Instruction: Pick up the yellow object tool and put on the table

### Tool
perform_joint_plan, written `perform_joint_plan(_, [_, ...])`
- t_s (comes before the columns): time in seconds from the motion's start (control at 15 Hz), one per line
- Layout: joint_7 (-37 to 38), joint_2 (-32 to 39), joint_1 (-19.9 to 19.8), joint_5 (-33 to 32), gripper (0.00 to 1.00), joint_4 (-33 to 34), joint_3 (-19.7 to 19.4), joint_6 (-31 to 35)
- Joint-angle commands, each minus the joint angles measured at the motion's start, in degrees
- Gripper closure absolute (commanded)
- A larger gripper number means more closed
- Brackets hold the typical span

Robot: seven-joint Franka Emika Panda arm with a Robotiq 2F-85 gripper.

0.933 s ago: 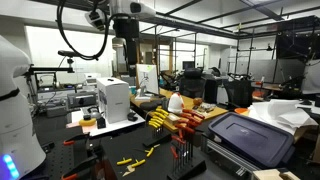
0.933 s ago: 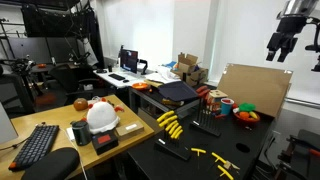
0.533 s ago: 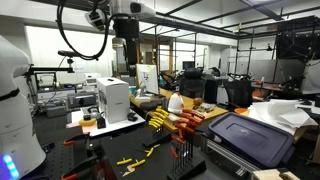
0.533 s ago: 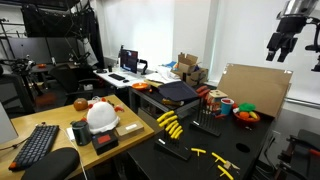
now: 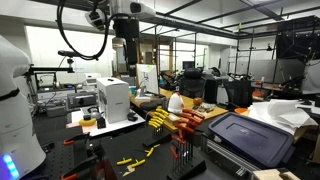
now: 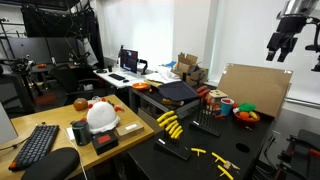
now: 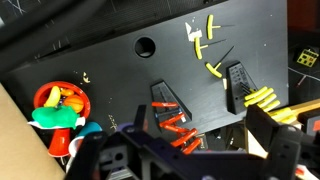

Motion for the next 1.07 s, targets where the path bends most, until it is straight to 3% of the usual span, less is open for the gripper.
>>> perform_joint_plan(0.0, [-0.39, 0.13, -0.74, 0.47, 0.0, 0.1, 0.66, -0.12])
perform_joint_plan(0.53, [0.07, 2.96, -0.26, 0.51, 0.0, 0.96, 1.3, 0.8])
perform_joint_plan(0.8, [1.09, 8.74, 0.65, 1.19, 0.0, 3.06, 2.66, 3.09])
perform_joint_plan(1.0, [0.59, 18.14, 2.27, 3.17, 0.0, 9.15, 3.06, 6.32])
